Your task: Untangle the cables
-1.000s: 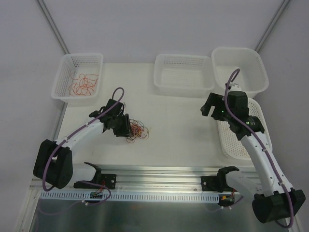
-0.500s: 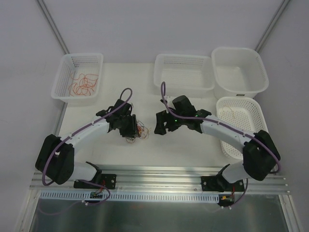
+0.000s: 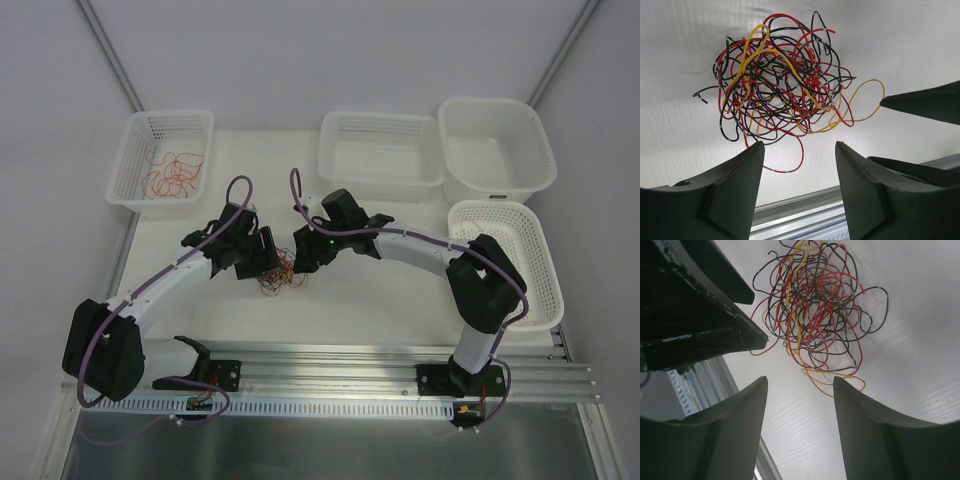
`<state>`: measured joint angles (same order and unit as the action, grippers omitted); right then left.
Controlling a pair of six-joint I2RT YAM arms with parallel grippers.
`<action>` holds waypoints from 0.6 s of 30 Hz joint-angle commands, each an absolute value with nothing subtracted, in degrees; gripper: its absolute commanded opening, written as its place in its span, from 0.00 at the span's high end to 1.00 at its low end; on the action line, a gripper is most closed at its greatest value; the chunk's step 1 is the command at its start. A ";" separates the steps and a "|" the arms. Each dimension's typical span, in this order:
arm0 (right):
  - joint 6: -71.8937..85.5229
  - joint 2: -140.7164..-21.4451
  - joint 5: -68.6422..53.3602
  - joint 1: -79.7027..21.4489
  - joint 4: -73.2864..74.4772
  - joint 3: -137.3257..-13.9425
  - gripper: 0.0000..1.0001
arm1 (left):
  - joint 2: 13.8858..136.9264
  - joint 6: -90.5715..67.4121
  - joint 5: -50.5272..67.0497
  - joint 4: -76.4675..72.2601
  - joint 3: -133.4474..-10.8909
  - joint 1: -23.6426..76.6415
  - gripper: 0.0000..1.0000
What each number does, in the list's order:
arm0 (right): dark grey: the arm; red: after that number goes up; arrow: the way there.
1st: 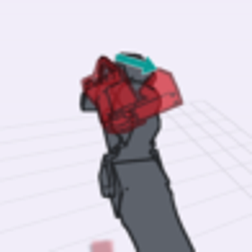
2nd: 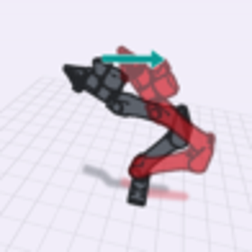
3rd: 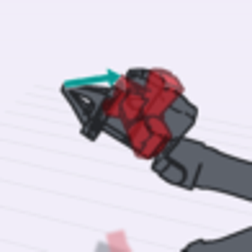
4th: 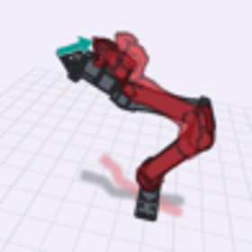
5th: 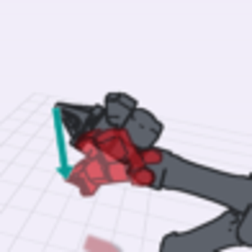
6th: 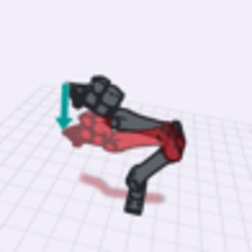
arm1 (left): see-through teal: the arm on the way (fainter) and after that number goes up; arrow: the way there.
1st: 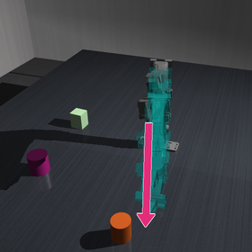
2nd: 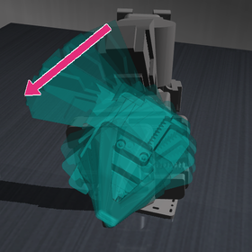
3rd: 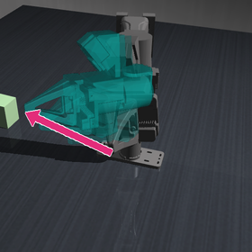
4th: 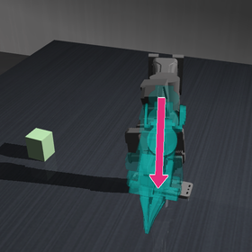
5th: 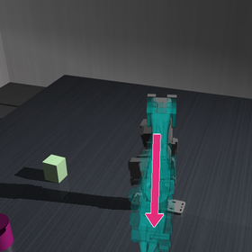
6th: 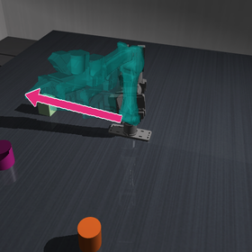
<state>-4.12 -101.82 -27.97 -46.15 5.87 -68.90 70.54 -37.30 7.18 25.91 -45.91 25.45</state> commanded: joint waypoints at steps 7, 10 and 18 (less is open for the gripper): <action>-12.57 -105.38 -37.35 -47.02 8.61 -72.51 0.48 | 76.20 -37.97 6.95 26.02 -49.04 25.22 0.40; -13.18 -106.61 -38.67 -47.28 8.70 -72.25 0.49 | 78.13 -37.97 6.94 26.10 -49.74 25.22 0.40; -14.15 -107.23 -38.59 -47.72 9.05 -70.49 0.67 | 82.09 -38.23 5.54 25.93 -51.33 24.96 0.41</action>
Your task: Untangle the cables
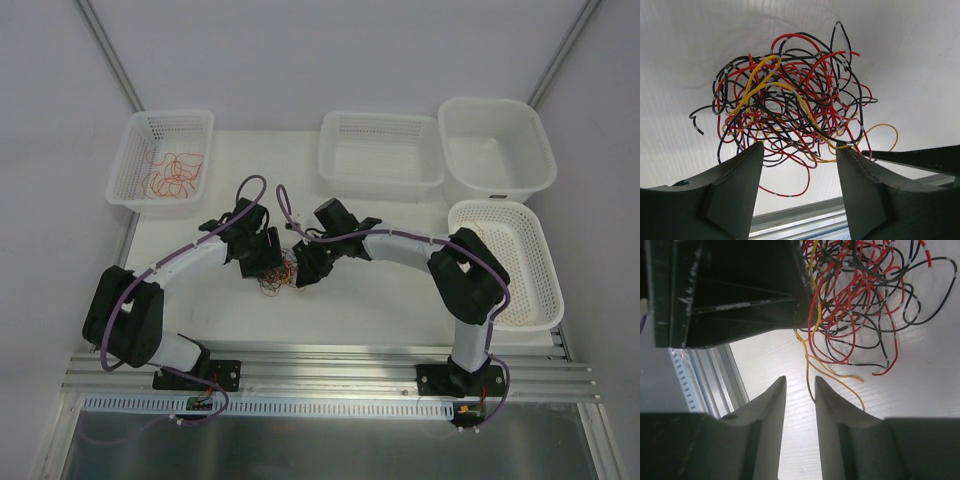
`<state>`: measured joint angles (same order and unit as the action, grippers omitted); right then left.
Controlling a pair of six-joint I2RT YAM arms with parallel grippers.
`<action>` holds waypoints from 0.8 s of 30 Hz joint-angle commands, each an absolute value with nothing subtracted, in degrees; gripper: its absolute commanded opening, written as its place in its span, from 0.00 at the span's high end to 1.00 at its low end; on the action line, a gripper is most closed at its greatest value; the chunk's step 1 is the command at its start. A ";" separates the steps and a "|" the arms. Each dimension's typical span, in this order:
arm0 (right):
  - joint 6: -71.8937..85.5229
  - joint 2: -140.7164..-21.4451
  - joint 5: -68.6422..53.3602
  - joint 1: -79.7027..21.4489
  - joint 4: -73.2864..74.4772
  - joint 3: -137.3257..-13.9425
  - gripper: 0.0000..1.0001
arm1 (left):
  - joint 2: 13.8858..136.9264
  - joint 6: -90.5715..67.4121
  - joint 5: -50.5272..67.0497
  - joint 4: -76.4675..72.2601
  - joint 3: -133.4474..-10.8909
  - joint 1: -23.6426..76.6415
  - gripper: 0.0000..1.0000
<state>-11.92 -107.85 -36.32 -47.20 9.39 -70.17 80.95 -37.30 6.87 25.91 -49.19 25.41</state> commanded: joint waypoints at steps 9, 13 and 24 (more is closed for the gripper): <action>-13.97 -101.88 -37.97 -47.90 9.75 -66.80 0.99 | 85.78 -39.11 2.38 25.75 -51.33 24.61 0.41; -14.59 -94.94 -38.67 -47.90 13.00 -64.70 0.99 | 88.15 -39.55 0.79 25.49 -50.89 23.91 0.42; -15.91 -64.03 -29.19 -45.10 27.24 -63.63 0.99 | 92.72 -38.41 -1.84 24.96 -49.22 22.85 0.43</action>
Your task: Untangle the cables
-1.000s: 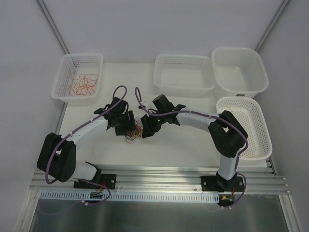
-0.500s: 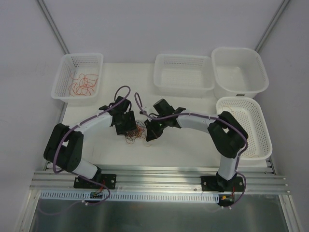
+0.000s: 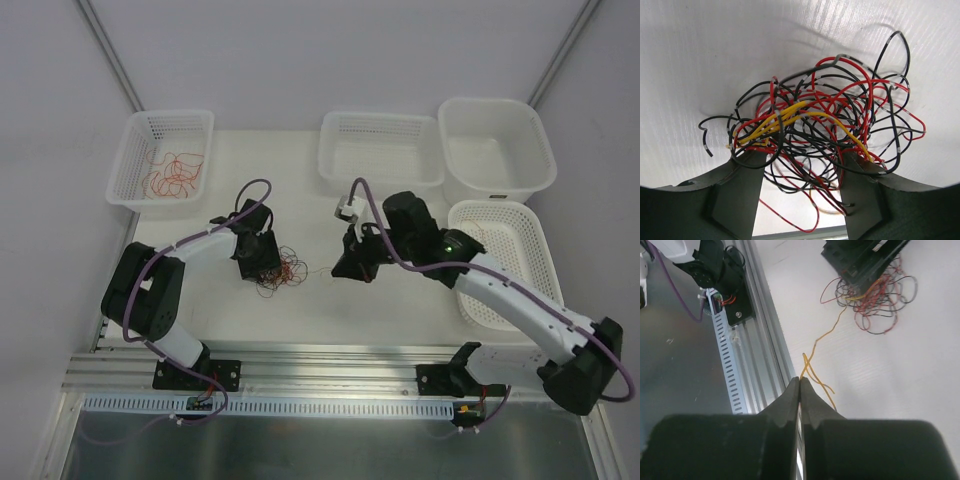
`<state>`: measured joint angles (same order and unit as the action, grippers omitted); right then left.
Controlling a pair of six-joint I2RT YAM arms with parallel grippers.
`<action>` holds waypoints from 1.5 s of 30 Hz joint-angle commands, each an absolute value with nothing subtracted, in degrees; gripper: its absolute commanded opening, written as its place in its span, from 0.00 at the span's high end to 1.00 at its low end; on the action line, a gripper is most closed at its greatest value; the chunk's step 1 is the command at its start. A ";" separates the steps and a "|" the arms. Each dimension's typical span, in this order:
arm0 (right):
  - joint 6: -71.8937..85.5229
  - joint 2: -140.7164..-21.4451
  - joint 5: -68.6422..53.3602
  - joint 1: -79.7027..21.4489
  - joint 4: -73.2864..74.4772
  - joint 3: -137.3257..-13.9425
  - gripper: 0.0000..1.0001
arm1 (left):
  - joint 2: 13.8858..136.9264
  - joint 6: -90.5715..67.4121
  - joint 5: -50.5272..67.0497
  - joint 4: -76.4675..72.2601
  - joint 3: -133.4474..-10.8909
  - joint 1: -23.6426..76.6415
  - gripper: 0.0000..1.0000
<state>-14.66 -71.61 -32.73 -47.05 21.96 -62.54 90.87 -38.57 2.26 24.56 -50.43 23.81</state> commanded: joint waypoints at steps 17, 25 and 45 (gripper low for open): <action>-20.21 -46.05 -3.53 -28.21 52.73 -92.19 0.99 | 88.68 -35.60 -3.78 25.05 -47.11 17.41 0.43; -20.30 -45.79 9.30 -28.21 56.78 -99.05 0.99 | 85.08 -33.40 -5.89 26.19 -47.90 12.93 0.42; -21.18 -42.10 16.08 -28.30 58.54 -99.94 0.99 | 93.08 -29.88 -8.27 31.29 -60.56 0.62 0.40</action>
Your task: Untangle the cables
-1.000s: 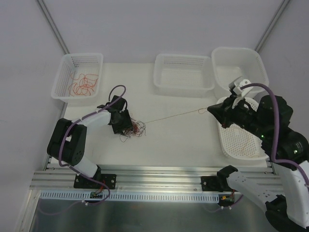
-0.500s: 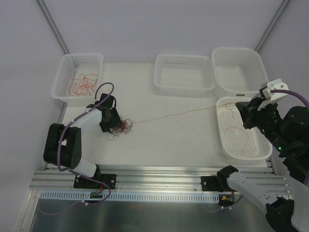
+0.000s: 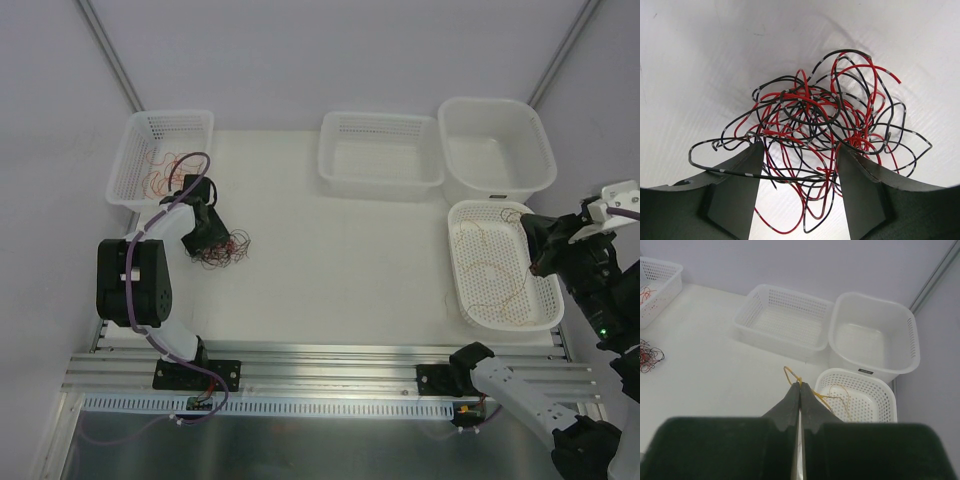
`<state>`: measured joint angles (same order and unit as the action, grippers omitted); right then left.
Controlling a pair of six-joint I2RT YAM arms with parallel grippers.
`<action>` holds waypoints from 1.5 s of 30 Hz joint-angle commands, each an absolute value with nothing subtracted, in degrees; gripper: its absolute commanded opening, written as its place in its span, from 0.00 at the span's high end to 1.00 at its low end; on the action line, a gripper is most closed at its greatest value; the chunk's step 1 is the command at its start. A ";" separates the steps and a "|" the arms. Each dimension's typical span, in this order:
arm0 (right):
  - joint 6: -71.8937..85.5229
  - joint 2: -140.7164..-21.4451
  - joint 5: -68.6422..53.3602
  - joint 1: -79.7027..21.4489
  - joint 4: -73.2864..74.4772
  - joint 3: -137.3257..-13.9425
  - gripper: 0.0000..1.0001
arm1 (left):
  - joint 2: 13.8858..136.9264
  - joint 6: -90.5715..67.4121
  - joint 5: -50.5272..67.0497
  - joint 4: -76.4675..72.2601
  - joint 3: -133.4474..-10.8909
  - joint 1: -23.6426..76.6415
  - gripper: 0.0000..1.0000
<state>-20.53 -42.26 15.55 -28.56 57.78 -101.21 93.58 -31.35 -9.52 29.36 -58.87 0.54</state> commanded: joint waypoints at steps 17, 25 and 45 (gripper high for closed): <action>-15.75 -45.61 33.32 -20.32 47.37 -77.09 0.99 | 80.53 -28.56 9.40 30.23 -49.14 15.20 0.35; 0.34 -53.86 16.54 3.23 43.43 -64.97 0.99 | 67.42 -25.84 11.51 30.23 -45.09 15.29 0.10; 2.29 -59.07 6.15 -0.66 39.55 -63.54 0.10 | 36.91 -16.87 0.71 28.39 -36.65 15.29 0.01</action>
<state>5.56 -62.15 8.64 5.52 40.49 -61.04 37.30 -18.46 5.10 29.89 -37.43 15.66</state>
